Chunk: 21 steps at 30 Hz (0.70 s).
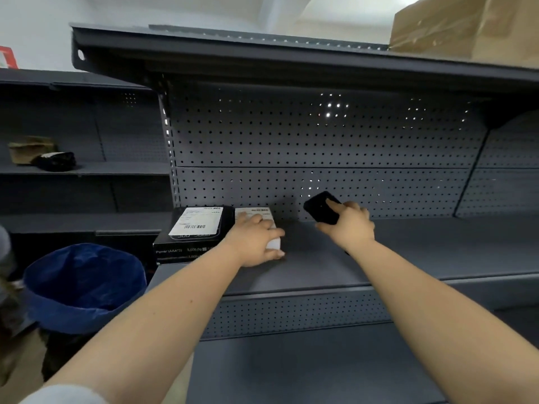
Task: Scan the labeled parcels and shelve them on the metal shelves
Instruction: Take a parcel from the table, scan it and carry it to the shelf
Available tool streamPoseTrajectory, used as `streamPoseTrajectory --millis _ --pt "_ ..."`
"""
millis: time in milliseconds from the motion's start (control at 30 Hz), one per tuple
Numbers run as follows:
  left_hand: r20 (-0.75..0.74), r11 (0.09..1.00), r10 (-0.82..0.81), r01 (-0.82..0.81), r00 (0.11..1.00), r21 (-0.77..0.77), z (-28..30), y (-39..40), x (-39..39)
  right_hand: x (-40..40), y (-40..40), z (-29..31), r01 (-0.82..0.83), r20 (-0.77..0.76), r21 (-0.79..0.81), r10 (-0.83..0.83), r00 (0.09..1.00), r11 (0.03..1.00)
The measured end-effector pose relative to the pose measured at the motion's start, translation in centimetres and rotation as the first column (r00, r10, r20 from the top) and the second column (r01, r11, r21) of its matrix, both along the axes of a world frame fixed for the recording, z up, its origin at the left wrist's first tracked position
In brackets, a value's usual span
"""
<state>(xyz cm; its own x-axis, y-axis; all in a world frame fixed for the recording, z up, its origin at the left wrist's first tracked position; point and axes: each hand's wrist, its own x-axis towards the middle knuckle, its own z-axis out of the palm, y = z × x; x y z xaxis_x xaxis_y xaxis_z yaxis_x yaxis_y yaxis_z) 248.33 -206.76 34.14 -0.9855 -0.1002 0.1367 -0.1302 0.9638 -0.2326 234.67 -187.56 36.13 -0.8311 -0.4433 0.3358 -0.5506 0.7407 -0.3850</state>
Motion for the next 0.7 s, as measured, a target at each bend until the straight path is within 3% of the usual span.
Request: streamPoseTrajectory --millis 100,300,500,700 --pt "-0.040 0.999 -0.018 0.019 0.999 0.039 1.8 1.9 -1.6 -1.1 3.2 0.6 0.056 -0.032 0.017 -0.055 0.998 0.998" --pt "-0.068 0.988 -0.148 0.143 0.987 -0.063 4.5 13.5 -11.2 -4.8 13.7 1.8 0.206 -0.092 0.052 -0.200 0.975 0.977" --pt "-0.110 0.948 -0.309 0.296 0.945 -0.120 5.9 29.8 -21.3 -10.2 30.8 4.6 0.425 -0.157 0.076 -0.410 0.898 0.902" --pt "-0.185 0.903 -0.425 0.429 0.886 -0.018 5.2 51.4 -30.8 -14.6 51.6 4.2 0.610 -0.151 0.072 -0.596 0.788 0.789"
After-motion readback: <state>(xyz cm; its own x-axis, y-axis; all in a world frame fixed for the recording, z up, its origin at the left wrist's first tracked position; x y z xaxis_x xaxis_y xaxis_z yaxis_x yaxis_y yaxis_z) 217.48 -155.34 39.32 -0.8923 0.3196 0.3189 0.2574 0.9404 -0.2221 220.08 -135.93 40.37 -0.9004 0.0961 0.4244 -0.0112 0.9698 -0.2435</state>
